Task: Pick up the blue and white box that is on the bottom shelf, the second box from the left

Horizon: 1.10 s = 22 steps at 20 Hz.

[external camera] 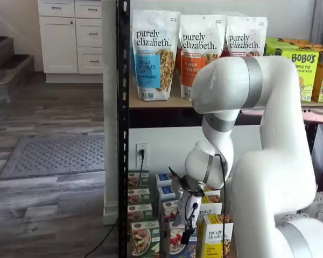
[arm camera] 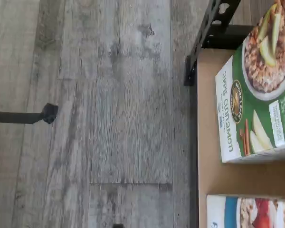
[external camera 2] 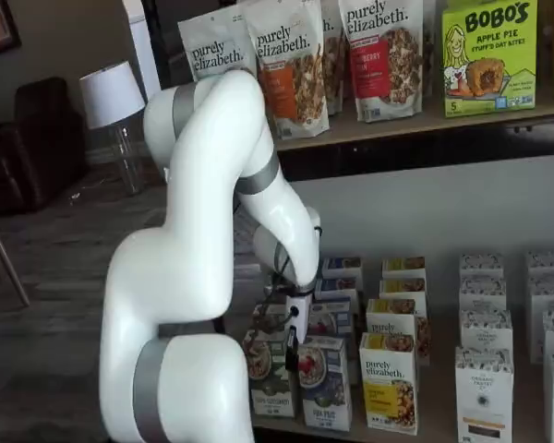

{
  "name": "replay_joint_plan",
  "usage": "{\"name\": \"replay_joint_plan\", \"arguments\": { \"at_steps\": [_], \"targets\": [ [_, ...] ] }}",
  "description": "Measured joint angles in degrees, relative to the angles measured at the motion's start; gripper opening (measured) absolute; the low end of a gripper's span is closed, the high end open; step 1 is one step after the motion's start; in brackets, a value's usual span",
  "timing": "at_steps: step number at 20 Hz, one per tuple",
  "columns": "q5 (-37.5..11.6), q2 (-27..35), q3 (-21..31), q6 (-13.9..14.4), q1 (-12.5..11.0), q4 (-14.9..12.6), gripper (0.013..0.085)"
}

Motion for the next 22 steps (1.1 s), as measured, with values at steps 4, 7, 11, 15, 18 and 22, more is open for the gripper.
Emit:
{"name": "replay_joint_plan", "arguments": {
  "at_steps": [4,7,11,15,18,22],
  "targets": [
    [0.9,-0.4,0.4,2.8,0.3,-2.9,0.0850],
    [0.5,-0.8,1.1,1.7,0.6,-1.4,0.0850],
    [-3.3,-1.3,2.6,-4.2,1.6,6.0,0.0850],
    [-5.0,-1.2,2.8,-6.8,1.9,9.0,0.0850],
    [-5.1,-0.8,2.2,-7.7,1.7,9.9,0.0850],
    [-4.9,0.0,0.7,-9.9,1.5,12.4,0.0850]
  ]
}}
